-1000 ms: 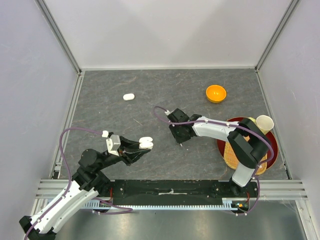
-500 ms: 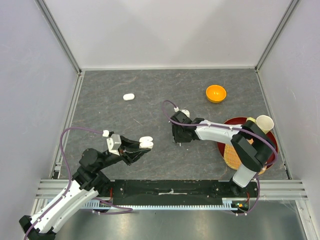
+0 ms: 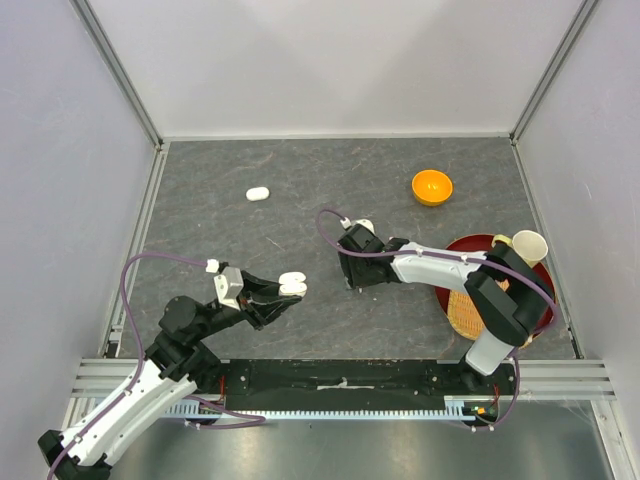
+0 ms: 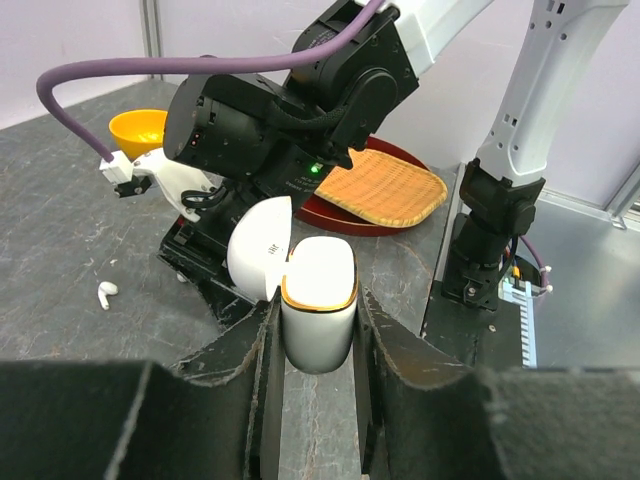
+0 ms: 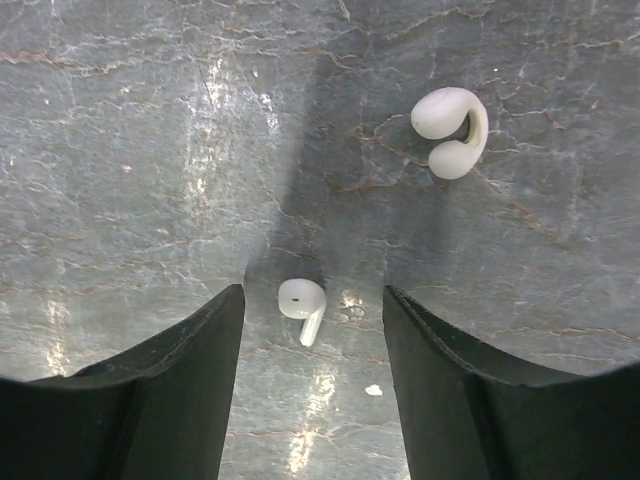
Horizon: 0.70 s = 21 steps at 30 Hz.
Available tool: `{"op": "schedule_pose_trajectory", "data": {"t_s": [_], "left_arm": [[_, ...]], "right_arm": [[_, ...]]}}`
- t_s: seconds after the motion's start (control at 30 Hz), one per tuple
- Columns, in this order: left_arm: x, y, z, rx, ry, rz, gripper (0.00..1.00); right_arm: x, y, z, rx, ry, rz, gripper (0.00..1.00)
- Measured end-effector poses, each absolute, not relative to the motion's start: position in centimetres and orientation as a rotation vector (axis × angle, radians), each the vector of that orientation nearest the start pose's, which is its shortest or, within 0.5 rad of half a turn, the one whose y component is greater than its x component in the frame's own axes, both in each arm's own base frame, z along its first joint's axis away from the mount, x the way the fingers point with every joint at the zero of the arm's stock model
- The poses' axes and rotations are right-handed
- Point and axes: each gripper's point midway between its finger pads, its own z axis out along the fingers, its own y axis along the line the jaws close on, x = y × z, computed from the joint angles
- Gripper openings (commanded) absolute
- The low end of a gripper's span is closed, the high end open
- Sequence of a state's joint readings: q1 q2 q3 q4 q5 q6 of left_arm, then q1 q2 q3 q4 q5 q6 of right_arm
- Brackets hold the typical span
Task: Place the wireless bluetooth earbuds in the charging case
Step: Pick up the earbud from the center of the board.
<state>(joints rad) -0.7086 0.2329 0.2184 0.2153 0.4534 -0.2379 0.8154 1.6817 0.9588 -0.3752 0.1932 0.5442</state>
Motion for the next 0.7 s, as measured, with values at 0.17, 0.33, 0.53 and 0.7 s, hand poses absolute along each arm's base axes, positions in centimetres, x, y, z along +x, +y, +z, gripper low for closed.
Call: {"op": "schedule_pose_trajectory", "data": {"t_s": [0.17, 0.33, 0.53, 0.7], "left_arm": [[12.5, -21.9, 24.3, 0.714, 1.265, -1.083, 0.02], [12.4, -21.7, 24.5, 0.711, 1.253, -1.083, 0.02], [12.3, -21.7, 24.7, 0.710, 1.242, -1.083, 0.02], [12.2, -21.6, 24.9, 0.708, 1.232, -1.083, 0.02]], "right_arm": [[25.6, 24.6, 3.8, -0.323, 2.580, 0.198, 0.72], [26.1, 25.2, 9.3, -0.287, 2.438, 0.333, 0.98], [26.9, 24.3, 15.7, -0.183, 2.226, 0.427, 0.98], [26.7, 24.3, 13.5, -0.221, 2.288, 0.386, 0.86]]}}
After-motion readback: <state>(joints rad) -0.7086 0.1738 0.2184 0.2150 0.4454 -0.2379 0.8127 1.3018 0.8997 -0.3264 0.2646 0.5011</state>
